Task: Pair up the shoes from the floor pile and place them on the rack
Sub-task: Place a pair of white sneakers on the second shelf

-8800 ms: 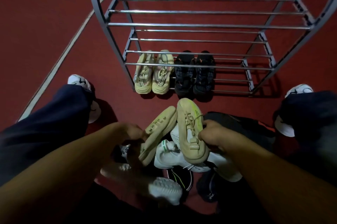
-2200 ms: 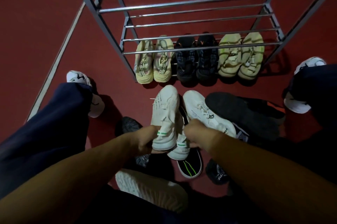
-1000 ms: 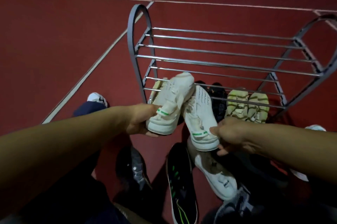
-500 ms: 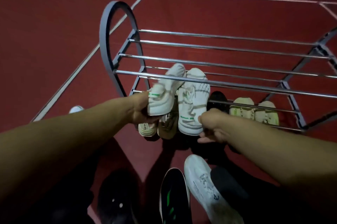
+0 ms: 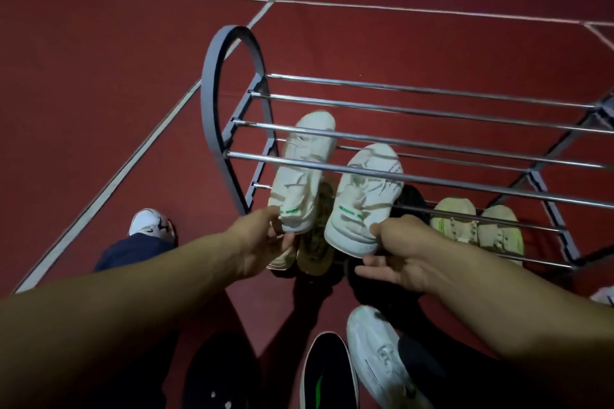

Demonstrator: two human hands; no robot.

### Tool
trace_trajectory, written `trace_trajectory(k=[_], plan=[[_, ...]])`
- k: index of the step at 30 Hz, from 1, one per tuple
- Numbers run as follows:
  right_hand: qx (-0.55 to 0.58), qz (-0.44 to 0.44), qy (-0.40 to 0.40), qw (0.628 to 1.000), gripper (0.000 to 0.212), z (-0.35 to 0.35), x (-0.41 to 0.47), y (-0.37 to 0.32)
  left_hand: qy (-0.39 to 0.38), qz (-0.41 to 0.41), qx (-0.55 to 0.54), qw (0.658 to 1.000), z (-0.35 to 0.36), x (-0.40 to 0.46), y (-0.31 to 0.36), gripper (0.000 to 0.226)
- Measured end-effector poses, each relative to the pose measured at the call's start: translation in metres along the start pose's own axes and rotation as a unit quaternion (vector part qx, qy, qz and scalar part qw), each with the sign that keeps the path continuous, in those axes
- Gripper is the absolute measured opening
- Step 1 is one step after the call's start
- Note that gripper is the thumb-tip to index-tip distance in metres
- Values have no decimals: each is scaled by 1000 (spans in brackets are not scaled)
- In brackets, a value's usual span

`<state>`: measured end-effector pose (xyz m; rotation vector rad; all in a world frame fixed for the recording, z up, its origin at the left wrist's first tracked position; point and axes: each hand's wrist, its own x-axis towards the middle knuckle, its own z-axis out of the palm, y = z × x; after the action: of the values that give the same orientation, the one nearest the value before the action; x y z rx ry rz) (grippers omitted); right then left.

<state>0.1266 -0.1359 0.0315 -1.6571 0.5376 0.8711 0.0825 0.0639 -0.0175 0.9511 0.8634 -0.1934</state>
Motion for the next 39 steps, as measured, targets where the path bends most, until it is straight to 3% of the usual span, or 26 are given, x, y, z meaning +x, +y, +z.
trace_trajectory(k=[5, 7, 9, 16, 24, 28, 33, 35, 39], plan=[[-10, -58, 18, 998, 3, -1, 15, -8, 99, 35, -15, 994, -11, 24, 11, 15], [-49, -84, 38, 995, 17, -1, 28, -12, 118, 36, -5, 992, -16, 30, 11, 22], [-76, -104, 54, 990, 26, 1, 43, -15, 120, 35, -1, 992, -18, 31, 12, 26], [-70, -102, -11, 992, 11, 40, 61, -12, 134, 46, 40, 989, -18, 34, 12, 28], [-126, -96, -37, 987, 10, 44, 60, -11, 96, -26, 31, 995, -18, 36, 12, 34], [-22, -78, -46, 996, 8, 45, 52, -7, 60, -11, -10, 998, -9, 33, 9, 41], [146, -6, 0, 989, 7, 43, 29, 15, 41, 22, -29, 998, -13, 24, -4, 31], [166, 36, 12, 985, 14, 42, 21, 27, 39, 19, -32, 999, -18, 18, -13, 27], [176, 9, 4, 984, 35, 41, 28, 28, 24, 10, -25, 999, -30, 13, -20, 27]])
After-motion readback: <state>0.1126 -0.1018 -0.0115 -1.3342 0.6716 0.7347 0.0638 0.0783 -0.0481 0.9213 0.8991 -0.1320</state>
